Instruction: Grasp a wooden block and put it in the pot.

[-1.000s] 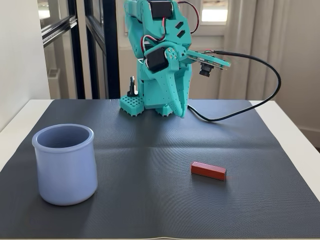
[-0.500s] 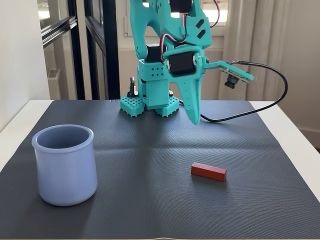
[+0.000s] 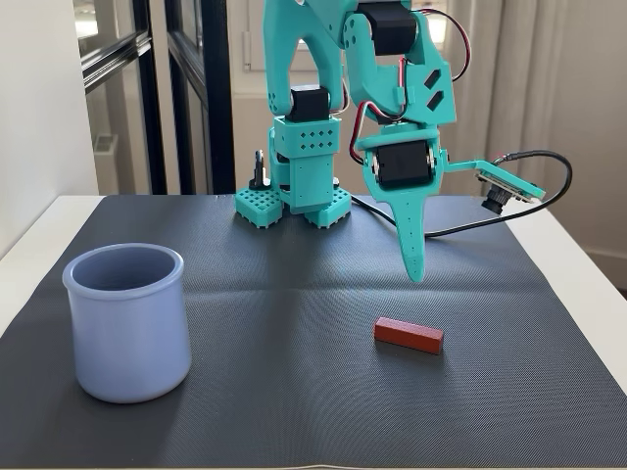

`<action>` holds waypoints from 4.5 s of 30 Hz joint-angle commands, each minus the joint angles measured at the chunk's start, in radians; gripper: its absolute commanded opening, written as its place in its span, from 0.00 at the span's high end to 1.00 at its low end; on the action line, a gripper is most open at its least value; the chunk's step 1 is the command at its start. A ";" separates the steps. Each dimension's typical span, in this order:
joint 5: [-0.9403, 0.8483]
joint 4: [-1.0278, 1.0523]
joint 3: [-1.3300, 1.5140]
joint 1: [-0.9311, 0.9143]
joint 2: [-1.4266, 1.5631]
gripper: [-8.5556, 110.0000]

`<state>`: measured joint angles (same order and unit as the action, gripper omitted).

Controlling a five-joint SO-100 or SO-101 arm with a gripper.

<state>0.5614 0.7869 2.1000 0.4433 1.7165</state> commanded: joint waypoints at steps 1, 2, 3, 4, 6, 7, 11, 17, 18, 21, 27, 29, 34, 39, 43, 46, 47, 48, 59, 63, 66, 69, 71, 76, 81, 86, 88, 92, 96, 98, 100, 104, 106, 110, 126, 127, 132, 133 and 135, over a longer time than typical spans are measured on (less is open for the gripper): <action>-0.009 -0.008 -0.078 -0.009 -0.028 0.93; -0.009 -0.008 -0.089 -0.011 -0.043 0.92; -0.009 -0.006 -0.097 -0.012 -0.055 0.92; -0.011 -0.006 -0.104 -0.017 -0.061 0.90; -0.011 -0.005 -0.106 -0.018 -0.071 0.87; -0.011 -0.005 -0.106 -0.020 -0.071 0.86; -0.011 -0.003 -0.097 -0.020 -0.075 0.85; -0.005 -0.002 -0.078 -0.021 -0.089 0.85; -0.002 -0.005 -0.075 -0.025 -0.101 0.85; 0.000 -0.011 -0.078 -0.035 -0.141 0.85; 0.000 -0.014 -0.110 -0.034 -0.196 0.85; 0.000 -0.014 -0.123 -0.032 -0.209 0.85; 0.002 -0.014 -0.138 -0.037 -0.218 0.85; 0.018 -0.014 -0.161 -0.041 -0.219 0.85; 0.098 -0.005 -0.169 -0.080 -0.221 0.85; 0.097 -0.012 -0.179 -0.092 -0.241 0.85; 0.103 -0.012 -0.179 -0.092 -0.253 0.85; 0.104 -0.014 -0.181 -0.092 -0.264 0.85; 0.097 -0.006 -0.181 -0.080 -0.270 0.87; 0.097 -0.006 -0.181 -0.080 -0.270 0.93; 0.095 -0.006 -0.181 -0.080 -0.268 0.93; 0.095 -0.003 -0.186 -0.081 -0.244 0.93; 0.094 0.018 -0.189 -0.086 -0.192 0.93; 0.072 0.072 -0.189 -0.126 -0.021 0.93; 0.018 0.153 -0.190 -0.212 0.153 0.92; -0.040 0.201 -0.190 -0.350 0.272 0.92; -0.061 0.212 -0.190 -0.407 0.301 0.92; -0.103 0.215 -0.187 -0.528 0.337 0.92; -0.137 0.206 -0.192 -0.637 0.347 0.92; -0.143 0.204 -0.192 -0.690 0.342 0.92; -0.170 0.175 -0.189 -0.739 0.337 0.92; -0.206 0.103 -0.183 -0.767 0.336 0.92; -0.207 0.098 -0.192 -0.764 0.334 0.92; -0.207 0.089 -0.196 -0.756 0.284 0.92; -0.209 0.060 -0.307 -0.730 0.097 0.92; -0.209 0.063 -0.304 -0.730 0.097 0.92; -0.209 0.060 -0.301 -0.741 0.097 0.92; -0.209 0.060 -0.304 -0.746 0.095 0.92; -0.209 0.058 -0.311 -0.758 0.095 0.92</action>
<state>0.3590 0.8606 1.8438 -0.2961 1.8055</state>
